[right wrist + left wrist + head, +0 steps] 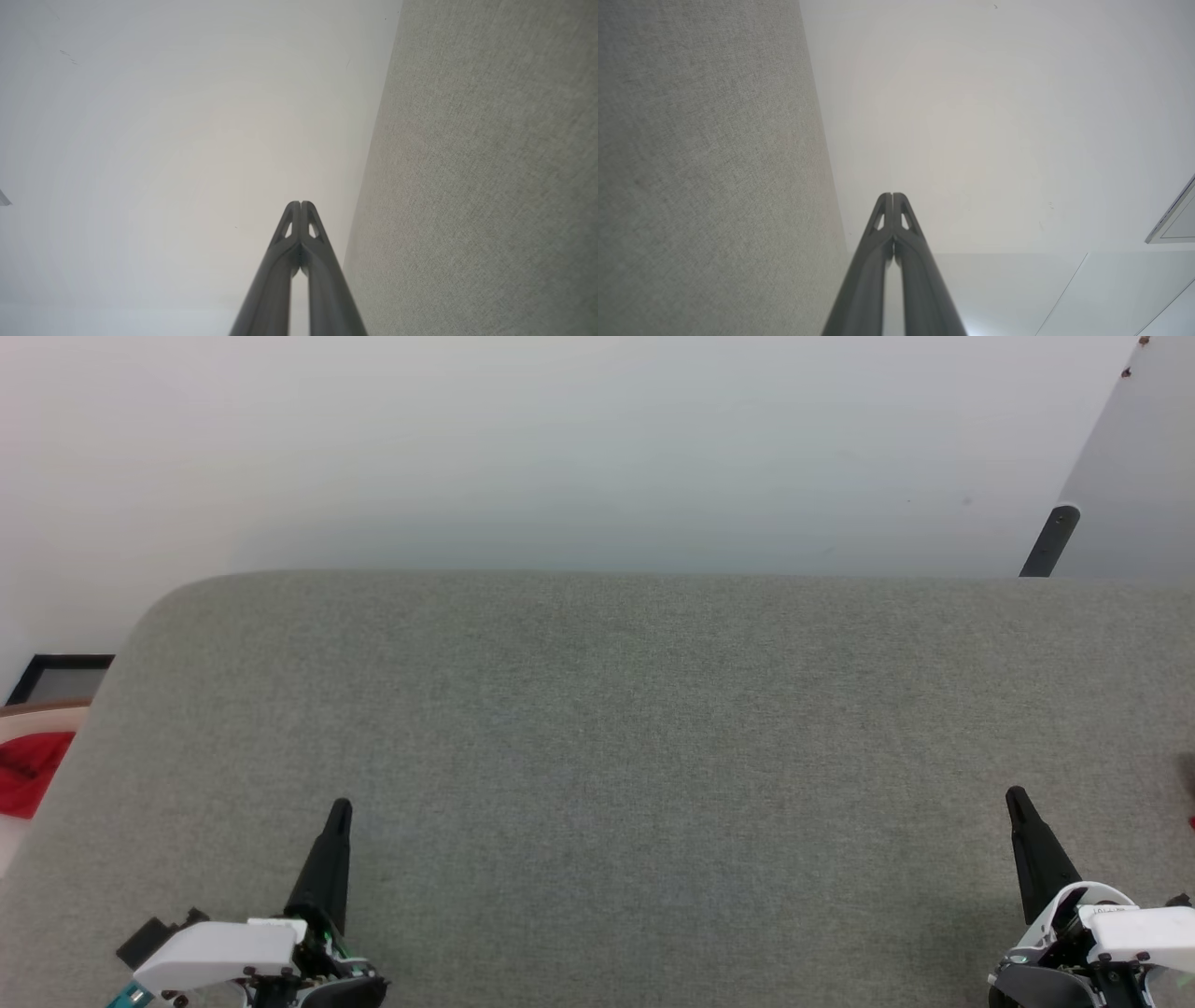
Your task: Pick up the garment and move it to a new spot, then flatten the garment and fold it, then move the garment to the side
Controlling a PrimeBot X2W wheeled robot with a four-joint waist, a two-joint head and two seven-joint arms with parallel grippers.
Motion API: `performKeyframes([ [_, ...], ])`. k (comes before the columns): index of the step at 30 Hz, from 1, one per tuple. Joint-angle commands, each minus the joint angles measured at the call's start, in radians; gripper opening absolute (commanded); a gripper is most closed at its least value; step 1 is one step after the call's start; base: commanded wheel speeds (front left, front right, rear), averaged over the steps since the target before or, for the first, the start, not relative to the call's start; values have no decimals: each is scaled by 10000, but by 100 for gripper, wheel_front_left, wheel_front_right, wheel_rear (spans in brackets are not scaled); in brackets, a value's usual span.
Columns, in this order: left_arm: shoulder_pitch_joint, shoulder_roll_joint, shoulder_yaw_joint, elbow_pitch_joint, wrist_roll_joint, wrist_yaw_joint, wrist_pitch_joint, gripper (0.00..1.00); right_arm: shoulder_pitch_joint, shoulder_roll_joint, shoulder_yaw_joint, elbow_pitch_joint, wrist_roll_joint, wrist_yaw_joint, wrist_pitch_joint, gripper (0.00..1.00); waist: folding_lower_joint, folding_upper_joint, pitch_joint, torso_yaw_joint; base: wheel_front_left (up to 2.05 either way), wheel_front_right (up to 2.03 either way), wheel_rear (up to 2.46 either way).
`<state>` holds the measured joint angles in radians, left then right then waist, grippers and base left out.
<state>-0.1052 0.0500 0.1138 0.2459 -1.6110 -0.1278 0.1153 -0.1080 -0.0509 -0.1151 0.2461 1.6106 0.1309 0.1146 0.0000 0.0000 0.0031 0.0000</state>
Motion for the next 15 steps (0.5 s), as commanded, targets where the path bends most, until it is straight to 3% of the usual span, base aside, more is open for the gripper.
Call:
performKeyframes([
  [1, -98, -10, 17, 9, -35, -57, 10, 0, -28, 33, 10, 2, 42, -3, 2, 0, 0, 0, 0, 0, 0, 0, 0],
  [15, -98, -10, 16, 9, -36, -57, 10, 0, -28, 33, 11, 1, 43, -3, 1, 0, 0, 0, 0, 0, 0, 0, 0],
])
